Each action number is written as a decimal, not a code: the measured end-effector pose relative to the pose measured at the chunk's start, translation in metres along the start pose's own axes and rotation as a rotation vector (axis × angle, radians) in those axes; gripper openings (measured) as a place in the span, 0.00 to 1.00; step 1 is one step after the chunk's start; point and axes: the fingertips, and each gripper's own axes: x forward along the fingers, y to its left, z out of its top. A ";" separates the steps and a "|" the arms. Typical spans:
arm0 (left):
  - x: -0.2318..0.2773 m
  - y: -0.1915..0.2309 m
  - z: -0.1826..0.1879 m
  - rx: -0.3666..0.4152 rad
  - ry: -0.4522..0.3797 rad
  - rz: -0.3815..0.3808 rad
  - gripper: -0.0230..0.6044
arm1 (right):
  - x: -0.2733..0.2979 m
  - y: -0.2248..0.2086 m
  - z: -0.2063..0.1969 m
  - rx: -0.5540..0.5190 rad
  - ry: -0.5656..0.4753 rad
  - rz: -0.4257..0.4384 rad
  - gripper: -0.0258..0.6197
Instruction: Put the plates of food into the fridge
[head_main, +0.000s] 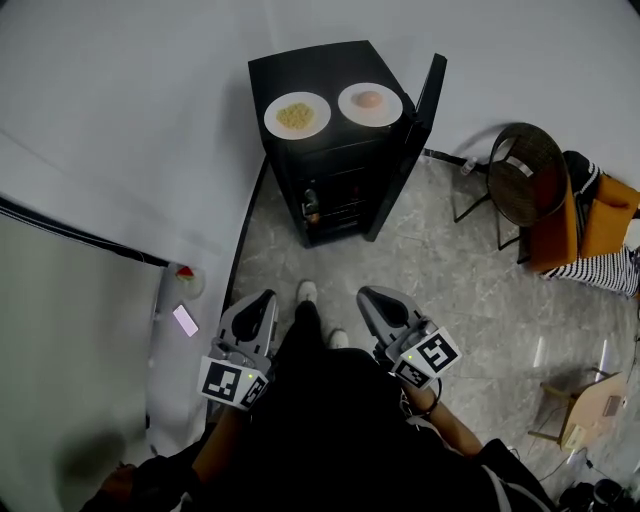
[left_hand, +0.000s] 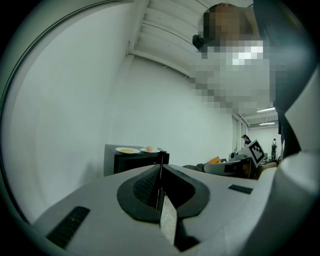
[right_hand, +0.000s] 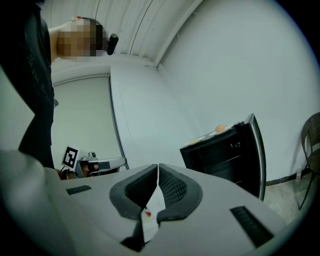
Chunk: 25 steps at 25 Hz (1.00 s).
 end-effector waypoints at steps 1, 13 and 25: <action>0.004 0.004 0.000 0.000 0.001 -0.002 0.08 | 0.004 -0.003 0.001 -0.002 0.003 0.000 0.08; 0.072 0.074 0.006 -0.046 0.006 -0.033 0.08 | 0.081 -0.051 0.015 0.001 0.049 -0.020 0.08; 0.141 0.167 0.023 -0.037 0.006 -0.083 0.08 | 0.181 -0.094 0.032 -0.008 0.068 -0.075 0.08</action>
